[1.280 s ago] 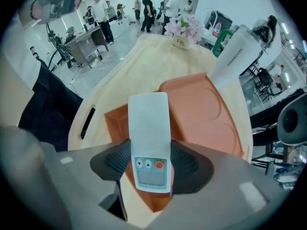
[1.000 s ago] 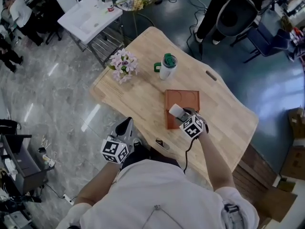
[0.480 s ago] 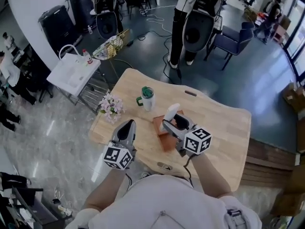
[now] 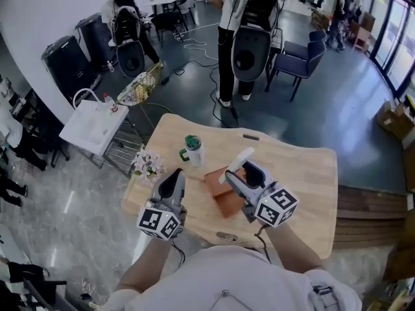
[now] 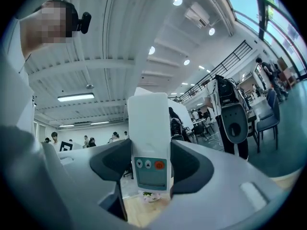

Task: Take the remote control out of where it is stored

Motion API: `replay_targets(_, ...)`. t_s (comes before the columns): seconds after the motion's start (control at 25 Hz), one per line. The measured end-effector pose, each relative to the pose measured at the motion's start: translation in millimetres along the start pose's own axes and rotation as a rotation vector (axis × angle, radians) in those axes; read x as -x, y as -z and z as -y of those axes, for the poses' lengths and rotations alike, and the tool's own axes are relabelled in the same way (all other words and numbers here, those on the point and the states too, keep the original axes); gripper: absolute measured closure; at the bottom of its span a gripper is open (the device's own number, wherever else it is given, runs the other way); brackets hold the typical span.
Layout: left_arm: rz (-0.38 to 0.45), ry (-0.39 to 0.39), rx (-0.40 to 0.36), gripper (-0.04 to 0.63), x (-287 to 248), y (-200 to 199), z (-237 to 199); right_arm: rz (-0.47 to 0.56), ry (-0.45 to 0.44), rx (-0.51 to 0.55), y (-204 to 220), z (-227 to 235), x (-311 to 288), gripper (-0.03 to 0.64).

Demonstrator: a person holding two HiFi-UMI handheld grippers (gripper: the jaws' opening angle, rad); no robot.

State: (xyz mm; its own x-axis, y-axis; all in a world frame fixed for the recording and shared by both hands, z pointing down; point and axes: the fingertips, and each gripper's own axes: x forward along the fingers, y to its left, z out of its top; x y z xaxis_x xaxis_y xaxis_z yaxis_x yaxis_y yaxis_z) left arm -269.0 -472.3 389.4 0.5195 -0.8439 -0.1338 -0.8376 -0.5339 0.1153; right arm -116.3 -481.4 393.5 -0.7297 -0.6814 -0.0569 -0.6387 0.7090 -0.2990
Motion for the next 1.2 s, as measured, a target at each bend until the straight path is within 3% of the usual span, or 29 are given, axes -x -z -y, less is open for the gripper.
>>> replay_targets(1.2,-0.014,-0.057,0.014,0.595,19.0,8.4,-15.8,-0.052,0.013,0.079,10.0,-5.1,-9.1,0.331)
